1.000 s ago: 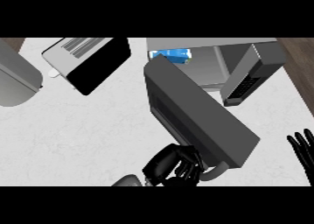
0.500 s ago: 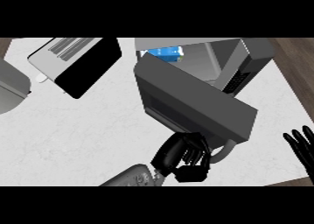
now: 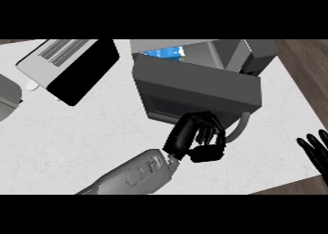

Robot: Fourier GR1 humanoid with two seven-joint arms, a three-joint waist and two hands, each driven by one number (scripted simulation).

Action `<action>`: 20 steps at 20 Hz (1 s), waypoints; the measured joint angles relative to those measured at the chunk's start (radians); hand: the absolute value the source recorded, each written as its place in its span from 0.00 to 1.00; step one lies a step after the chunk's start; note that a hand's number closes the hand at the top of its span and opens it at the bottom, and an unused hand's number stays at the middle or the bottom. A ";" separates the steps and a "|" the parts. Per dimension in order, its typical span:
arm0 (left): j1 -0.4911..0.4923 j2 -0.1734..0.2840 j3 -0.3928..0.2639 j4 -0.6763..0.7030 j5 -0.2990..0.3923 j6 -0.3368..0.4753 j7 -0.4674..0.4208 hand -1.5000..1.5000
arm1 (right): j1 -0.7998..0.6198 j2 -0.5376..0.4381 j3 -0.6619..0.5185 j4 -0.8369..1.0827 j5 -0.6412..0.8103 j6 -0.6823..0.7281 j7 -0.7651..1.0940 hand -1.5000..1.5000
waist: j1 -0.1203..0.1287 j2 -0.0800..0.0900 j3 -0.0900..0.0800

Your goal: Pick up the milk, place it into the microwave and close the microwave

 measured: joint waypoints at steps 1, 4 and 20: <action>-0.016 -0.001 0.005 0.012 0.013 0.010 -0.006 1.00 | -0.005 -0.002 0.000 -0.006 -0.008 -0.005 0.009 0.00 | -0.002 0.003 0.000; -0.071 -0.004 0.030 0.058 0.054 0.024 -0.020 1.00 | -0.007 -0.011 0.001 -0.032 -0.028 -0.013 0.034 0.00 | -0.013 0.008 0.000; -0.203 -0.005 0.105 0.200 0.285 0.006 -0.111 1.00 | -0.028 -0.065 -0.031 -0.092 -0.132 -0.044 0.120 0.00 | -0.053 0.028 0.002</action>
